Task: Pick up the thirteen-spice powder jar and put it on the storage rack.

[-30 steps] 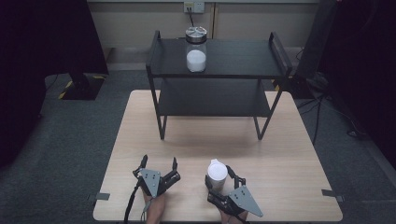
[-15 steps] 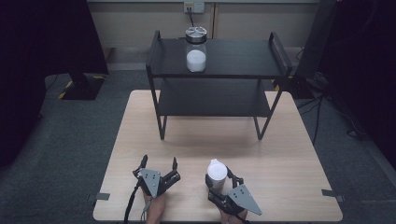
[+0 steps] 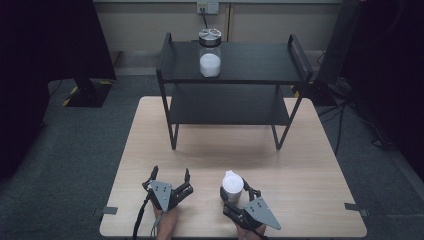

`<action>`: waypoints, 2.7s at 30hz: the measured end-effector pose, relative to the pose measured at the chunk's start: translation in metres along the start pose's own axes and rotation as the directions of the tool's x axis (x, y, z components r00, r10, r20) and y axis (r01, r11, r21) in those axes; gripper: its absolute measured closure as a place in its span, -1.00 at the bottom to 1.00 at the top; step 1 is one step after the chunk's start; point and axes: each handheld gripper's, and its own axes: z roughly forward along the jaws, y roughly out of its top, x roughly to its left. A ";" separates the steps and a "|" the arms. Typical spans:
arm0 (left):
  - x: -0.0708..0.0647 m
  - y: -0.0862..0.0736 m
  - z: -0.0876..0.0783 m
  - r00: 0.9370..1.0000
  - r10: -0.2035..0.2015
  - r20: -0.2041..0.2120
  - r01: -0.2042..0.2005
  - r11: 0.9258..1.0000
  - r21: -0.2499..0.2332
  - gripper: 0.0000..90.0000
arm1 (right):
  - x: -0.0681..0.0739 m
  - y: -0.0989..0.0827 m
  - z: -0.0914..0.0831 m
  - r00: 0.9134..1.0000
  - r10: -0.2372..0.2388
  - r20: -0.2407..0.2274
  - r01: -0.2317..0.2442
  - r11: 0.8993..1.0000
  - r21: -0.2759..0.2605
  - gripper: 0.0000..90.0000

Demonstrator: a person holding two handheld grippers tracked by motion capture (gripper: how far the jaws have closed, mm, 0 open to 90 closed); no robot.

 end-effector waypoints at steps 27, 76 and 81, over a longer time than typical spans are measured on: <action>0.001 0.000 0.000 1.000 0.000 0.006 0.000 1.000 0.000 -1.00 | -0.018 0.021 -0.001 0.999 0.009 -0.050 -0.008 1.000 0.009 -0.33; 0.002 0.000 0.000 1.000 0.001 0.014 -0.001 1.000 0.001 -1.00 | -0.083 0.108 0.019 0.966 -0.030 -0.255 0.025 0.999 -0.020 -0.33; 0.003 0.000 0.000 1.000 0.001 0.017 -0.001 1.000 0.001 -1.00 | -0.088 0.120 0.025 0.961 -0.045 -0.274 0.040 0.999 -0.024 -0.33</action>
